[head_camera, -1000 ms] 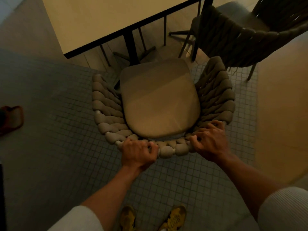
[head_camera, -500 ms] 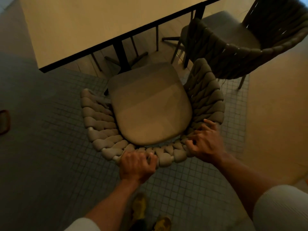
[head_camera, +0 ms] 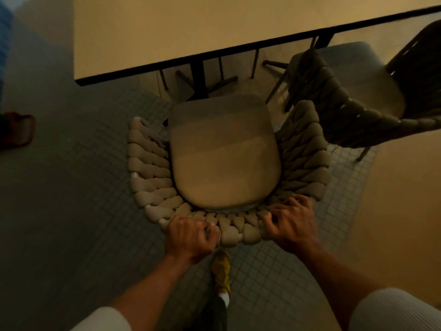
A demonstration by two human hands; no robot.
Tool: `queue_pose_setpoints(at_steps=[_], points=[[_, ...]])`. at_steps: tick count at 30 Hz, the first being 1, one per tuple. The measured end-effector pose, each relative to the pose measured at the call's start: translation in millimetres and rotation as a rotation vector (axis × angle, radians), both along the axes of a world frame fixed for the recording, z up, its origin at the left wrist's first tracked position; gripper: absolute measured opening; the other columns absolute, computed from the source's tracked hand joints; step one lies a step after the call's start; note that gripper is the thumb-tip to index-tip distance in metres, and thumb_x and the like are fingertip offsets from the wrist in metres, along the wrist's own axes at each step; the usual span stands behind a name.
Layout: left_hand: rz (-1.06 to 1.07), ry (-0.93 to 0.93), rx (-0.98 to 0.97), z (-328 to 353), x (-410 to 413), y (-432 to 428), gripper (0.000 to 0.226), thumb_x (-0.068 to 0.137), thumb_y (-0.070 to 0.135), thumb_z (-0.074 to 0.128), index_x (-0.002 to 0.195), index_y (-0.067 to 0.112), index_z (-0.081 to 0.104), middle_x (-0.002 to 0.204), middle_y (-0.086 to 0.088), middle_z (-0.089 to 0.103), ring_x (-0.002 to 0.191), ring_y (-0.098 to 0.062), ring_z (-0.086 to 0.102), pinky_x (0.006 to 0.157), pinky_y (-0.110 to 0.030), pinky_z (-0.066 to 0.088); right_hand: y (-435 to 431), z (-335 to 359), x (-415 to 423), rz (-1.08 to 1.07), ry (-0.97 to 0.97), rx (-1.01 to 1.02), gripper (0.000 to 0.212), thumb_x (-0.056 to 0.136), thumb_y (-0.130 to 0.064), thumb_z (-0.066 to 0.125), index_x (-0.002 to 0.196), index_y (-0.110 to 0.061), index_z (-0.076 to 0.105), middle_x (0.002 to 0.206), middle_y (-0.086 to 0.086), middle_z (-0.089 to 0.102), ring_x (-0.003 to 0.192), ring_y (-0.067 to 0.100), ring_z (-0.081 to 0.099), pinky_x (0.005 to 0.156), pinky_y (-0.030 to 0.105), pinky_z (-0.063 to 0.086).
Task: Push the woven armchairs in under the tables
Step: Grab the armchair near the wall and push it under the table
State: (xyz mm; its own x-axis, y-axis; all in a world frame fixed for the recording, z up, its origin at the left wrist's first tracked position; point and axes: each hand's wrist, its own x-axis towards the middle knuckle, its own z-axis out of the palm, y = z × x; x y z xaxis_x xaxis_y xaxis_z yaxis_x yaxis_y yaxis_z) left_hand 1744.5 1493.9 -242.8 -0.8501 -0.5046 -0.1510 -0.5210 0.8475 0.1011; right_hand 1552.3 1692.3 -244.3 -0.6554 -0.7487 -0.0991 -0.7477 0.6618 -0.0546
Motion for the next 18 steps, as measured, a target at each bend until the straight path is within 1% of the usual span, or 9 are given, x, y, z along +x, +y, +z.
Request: queue_pose_setpoints(at_steps=[4, 6, 9, 12, 15, 18], points=[[0.049, -0.002, 0.004, -2, -7, 5, 0.042, 0.089, 0.049, 0.05, 0.071, 0.024, 0.078, 0.064, -0.003, 0.072, 0.062, -0.022, 0.067, 0.076, -0.035, 0.044, 3, 1, -9, 0.02, -0.026, 0.019, 0.042, 0.095, -0.049, 0.048, 0.068, -0.032, 0.075, 0.075, -0.014, 0.075, 0.083, 0.009, 0.058, 0.101, 0.038, 0.036], [0.083, 0.006, 0.006, -1, -8, 9, 0.041, 0.088, 0.046, 0.051, 0.068, 0.023, 0.077, 0.063, -0.003, 0.072, 0.062, -0.023, 0.067, 0.078, -0.035, 0.046, 3, 3, -11, 0.035, -0.02, 0.014, 0.044, 0.096, -0.051, 0.045, 0.072, -0.033, 0.077, 0.077, -0.014, 0.076, 0.085, 0.009, 0.059, 0.1, 0.037, 0.036], [0.128, -0.01, -0.022, 2, -10, 15, 0.042, 0.088, 0.04, 0.051, 0.06, 0.017, 0.073, 0.06, -0.005, 0.07, 0.057, -0.026, 0.064, 0.075, -0.036, 0.046, 5, 3, -13, 0.056, -0.046, 0.007, 0.046, 0.096, -0.053, 0.041, 0.076, -0.035, 0.078, 0.079, -0.014, 0.077, 0.088, 0.008, 0.059, 0.103, 0.037, 0.034], [0.146, 0.013, -0.083, 4, -14, 23, 0.042, 0.085, 0.034, 0.054, 0.054, 0.011, 0.07, 0.053, -0.012, 0.065, 0.048, -0.031, 0.061, 0.062, -0.033, 0.046, 10, 4, -14, 0.056, -0.064, -0.038, 0.045, 0.097, -0.054, 0.043, 0.079, -0.036, 0.08, 0.077, -0.012, 0.076, 0.091, 0.009, 0.06, 0.107, 0.039, 0.034], [0.176, -0.015, -0.092, 4, -14, 28, 0.047, 0.088, 0.036, 0.048, 0.056, 0.01, 0.07, 0.055, -0.016, 0.065, 0.05, -0.032, 0.061, 0.063, -0.035, 0.046, 18, 4, -17, 0.09, -0.072, -0.086, 0.044, 0.099, -0.051, 0.045, 0.079, -0.035, 0.081, 0.073, -0.011, 0.074, 0.09, 0.01, 0.059, 0.108, 0.04, 0.034], [0.189, -0.032, -0.089, 0, -12, 41, 0.05, 0.091, 0.038, 0.046, 0.059, 0.012, 0.073, 0.059, -0.012, 0.068, 0.054, -0.031, 0.062, 0.068, -0.036, 0.043, 28, 0, -24, 0.136, -0.064, -0.103, 0.048, 0.101, -0.05, 0.042, 0.079, -0.034, 0.08, 0.073, -0.011, 0.075, 0.09, 0.01, 0.059, 0.11, 0.04, 0.032]])
